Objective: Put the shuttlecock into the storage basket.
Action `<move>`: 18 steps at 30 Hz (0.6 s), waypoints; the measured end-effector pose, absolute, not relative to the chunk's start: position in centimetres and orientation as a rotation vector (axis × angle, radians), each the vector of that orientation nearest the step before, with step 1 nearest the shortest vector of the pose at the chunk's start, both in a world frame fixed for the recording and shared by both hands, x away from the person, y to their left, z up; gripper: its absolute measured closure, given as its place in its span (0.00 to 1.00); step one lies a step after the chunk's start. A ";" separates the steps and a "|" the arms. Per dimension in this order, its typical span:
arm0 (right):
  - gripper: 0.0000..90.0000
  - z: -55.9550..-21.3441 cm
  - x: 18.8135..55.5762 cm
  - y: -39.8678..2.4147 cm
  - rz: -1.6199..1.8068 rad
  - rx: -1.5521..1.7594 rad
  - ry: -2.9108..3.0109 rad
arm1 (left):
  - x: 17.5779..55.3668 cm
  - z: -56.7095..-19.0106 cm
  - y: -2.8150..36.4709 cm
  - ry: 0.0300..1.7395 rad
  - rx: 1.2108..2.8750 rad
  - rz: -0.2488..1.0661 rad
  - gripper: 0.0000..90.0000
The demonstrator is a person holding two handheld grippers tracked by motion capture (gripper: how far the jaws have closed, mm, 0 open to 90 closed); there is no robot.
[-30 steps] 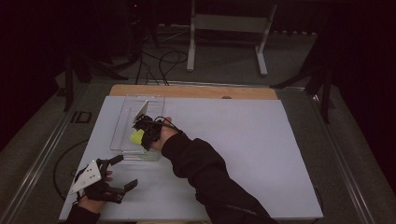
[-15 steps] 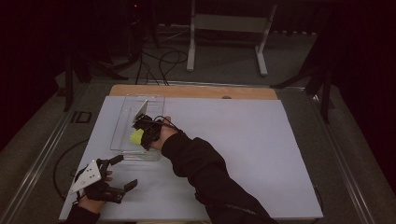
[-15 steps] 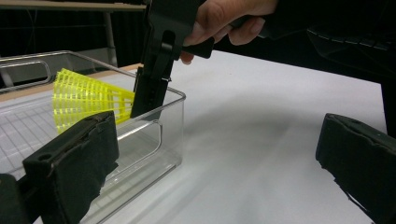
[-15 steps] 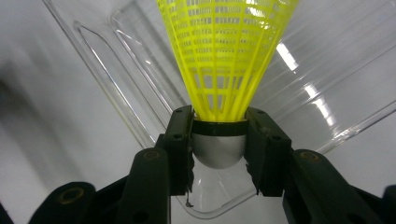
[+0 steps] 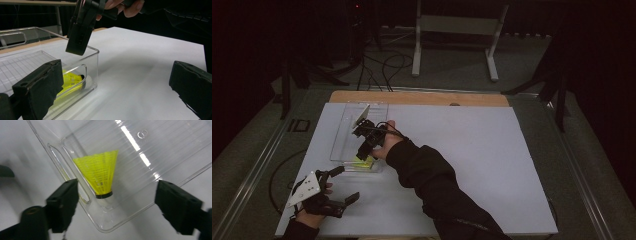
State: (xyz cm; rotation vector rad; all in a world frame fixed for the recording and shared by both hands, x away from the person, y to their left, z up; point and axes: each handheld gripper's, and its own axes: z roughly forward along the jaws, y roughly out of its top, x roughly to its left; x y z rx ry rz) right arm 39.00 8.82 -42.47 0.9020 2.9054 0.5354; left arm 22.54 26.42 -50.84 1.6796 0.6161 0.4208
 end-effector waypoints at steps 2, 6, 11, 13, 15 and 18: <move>0.13 -42.5 39.0 8.8 0.544 0.898 2.903 | 22.5 -50.8 26.4 0.616 1.680 0.422 0.00; 0.08 -42.1 39.1 8.4 0.579 0.903 2.908 | 22.6 -50.9 26.4 0.616 1.679 0.420 0.00; 0.08 -41.8 39.1 8.1 0.602 0.900 2.905 | 22.6 -50.9 26.4 0.616 1.678 0.417 0.00; 0.08 -41.8 39.1 8.1 0.607 0.901 2.902 | 22.6 -50.9 26.4 0.616 1.679 0.418 0.00; 0.08 -41.8 39.0 8.0 0.606 0.890 2.908 | 22.6 -50.9 26.4 0.616 1.678 0.417 0.00; 0.08 -41.8 39.0 7.9 0.604 0.883 2.909 | 22.6 -50.9 26.4 0.616 1.680 0.417 0.00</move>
